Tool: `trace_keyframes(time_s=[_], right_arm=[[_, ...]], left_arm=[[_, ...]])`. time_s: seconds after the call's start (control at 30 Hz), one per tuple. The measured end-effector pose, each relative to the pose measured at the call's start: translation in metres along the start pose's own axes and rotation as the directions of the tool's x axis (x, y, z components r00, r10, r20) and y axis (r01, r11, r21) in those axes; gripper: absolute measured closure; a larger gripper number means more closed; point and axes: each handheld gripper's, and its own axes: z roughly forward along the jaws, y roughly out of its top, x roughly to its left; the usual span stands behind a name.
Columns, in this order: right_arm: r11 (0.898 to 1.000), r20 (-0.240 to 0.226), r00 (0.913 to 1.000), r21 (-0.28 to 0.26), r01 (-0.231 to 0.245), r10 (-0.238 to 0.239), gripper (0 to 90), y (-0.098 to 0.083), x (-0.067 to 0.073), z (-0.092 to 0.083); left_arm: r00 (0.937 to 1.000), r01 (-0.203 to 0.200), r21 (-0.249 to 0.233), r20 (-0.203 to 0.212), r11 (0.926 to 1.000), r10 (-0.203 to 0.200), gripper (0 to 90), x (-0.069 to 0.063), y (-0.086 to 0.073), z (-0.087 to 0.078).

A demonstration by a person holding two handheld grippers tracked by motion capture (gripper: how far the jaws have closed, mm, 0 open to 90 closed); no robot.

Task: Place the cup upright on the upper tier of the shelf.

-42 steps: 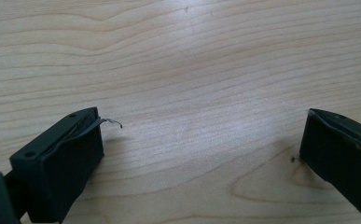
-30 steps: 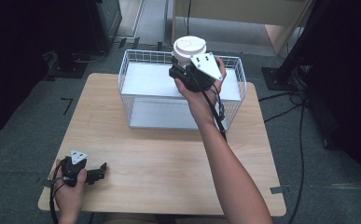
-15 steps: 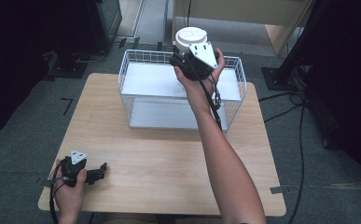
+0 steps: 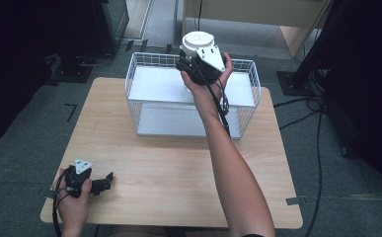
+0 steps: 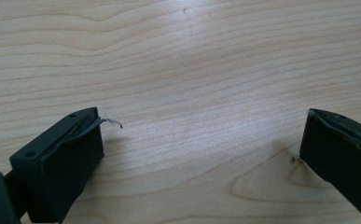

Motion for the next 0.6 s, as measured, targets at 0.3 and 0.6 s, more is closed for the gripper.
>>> trace_keyframes(time_s=[0.3,0.6], right_arm=[[0.999,-0.068,0.9975,0.036,0.020,-0.018,1.0,-0.004,-0.002,-0.006],[0.997,-0.097,0.9949,0.068,0.034,-0.027,0.2,-0.019,-0.008,-0.018]], left_arm=[[1.0000,-0.003,0.003,-0.003,1.0000,0.003,0.0,0.000,0.000,0.000],[1.0000,-0.003,0.002,-0.003,1.0000,0.003,0.0,0.000,0.000,0.000]])
